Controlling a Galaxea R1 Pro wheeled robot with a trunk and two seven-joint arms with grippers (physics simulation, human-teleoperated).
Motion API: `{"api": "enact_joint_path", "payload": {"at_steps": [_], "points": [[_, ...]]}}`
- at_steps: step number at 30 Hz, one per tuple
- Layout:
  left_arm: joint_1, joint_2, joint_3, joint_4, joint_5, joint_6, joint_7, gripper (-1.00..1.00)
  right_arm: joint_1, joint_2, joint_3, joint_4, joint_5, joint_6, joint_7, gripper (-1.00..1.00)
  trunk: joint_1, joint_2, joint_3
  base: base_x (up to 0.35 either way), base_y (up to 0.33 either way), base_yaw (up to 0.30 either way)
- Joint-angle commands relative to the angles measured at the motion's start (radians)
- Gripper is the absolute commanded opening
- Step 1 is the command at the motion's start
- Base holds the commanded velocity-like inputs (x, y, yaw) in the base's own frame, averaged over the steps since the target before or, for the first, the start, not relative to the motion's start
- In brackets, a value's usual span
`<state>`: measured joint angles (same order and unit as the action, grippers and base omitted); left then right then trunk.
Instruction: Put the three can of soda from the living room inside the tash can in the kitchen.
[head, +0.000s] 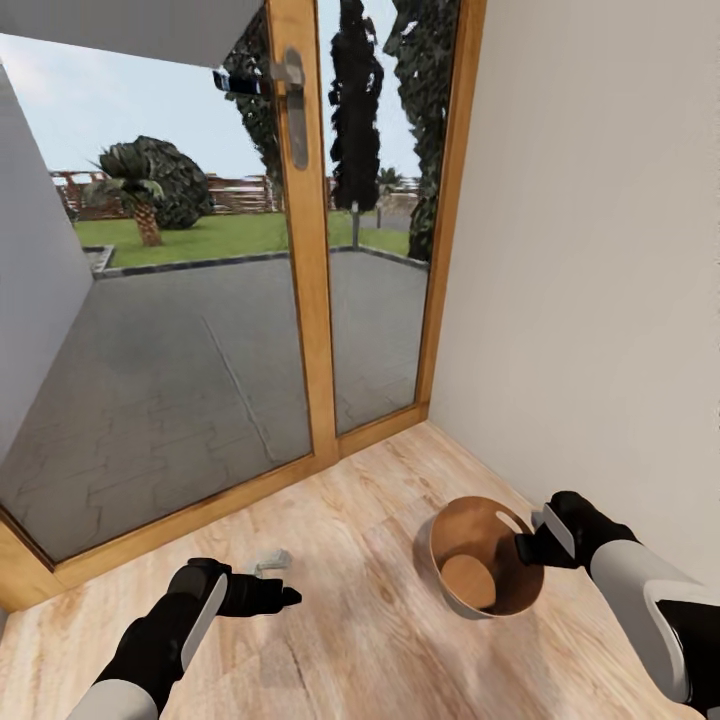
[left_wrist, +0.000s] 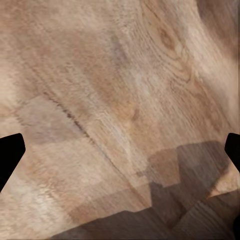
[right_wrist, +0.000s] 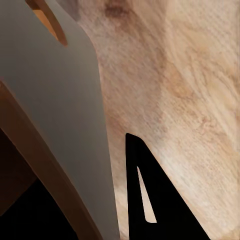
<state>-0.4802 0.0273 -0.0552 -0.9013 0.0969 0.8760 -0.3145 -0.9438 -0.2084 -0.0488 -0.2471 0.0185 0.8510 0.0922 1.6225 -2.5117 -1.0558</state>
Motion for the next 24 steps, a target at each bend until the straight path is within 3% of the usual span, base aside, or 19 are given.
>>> {"api": "enact_joint_path", "payload": {"at_steps": [1, 5, 13, 20, 22, 24], "points": [[0.0, 0.0, 0.0, -0.001, 0.0, 0.0, 0.0, 1.0, 0.001, 0.001, -0.005, 0.0, -0.014, 0.0, 0.001, -1.0, 0.0, 0.0, 0.004, 0.0, 0.0, 0.0], [0.0, 0.0, 0.0, -0.003, 0.0, -0.015, 0.001, 1.0, 0.016, 0.001, -0.005, -0.001, -0.015, -0.001, 0.001, -1.0, -0.002, 0.001, 0.02, 0.0, 0.0, 0.0], [0.0, -0.001, 0.002, 0.002, -0.002, -0.131, 0.032, 1.0, 0.058, -0.001, -0.005, -0.009, -0.014, -0.003, 0.003, -1.0, -0.006, 0.003, 0.05, 0.0, 0.0, 0.0], [0.009, 0.006, 0.007, 0.011, -0.003, -0.299, 0.188, 1.0, 0.086, -0.002, -0.004, -0.012, -0.014, -0.015, 0.018, -1.0, -0.009, 0.005, 0.078, 0.0, 0.0, 0.0], [0.014, 0.008, 0.01, 0.014, -0.003, -0.388, 0.263, 1.0, 0.106, -0.002, -0.003, -0.014, -0.013, -0.018, 0.032, -1.0, -0.01, 0.005, 0.085, 0.0, 0.0, 0.0], [0.018, 0.009, 0.011, 0.016, -0.003, -0.434, 0.293, 1.0, 0.112, -0.002, -0.003, -0.014, -0.013, -0.018, 0.037, -1.0, -0.011, 0.006, 0.093, 0.0, 0.0, 0.0]]}}
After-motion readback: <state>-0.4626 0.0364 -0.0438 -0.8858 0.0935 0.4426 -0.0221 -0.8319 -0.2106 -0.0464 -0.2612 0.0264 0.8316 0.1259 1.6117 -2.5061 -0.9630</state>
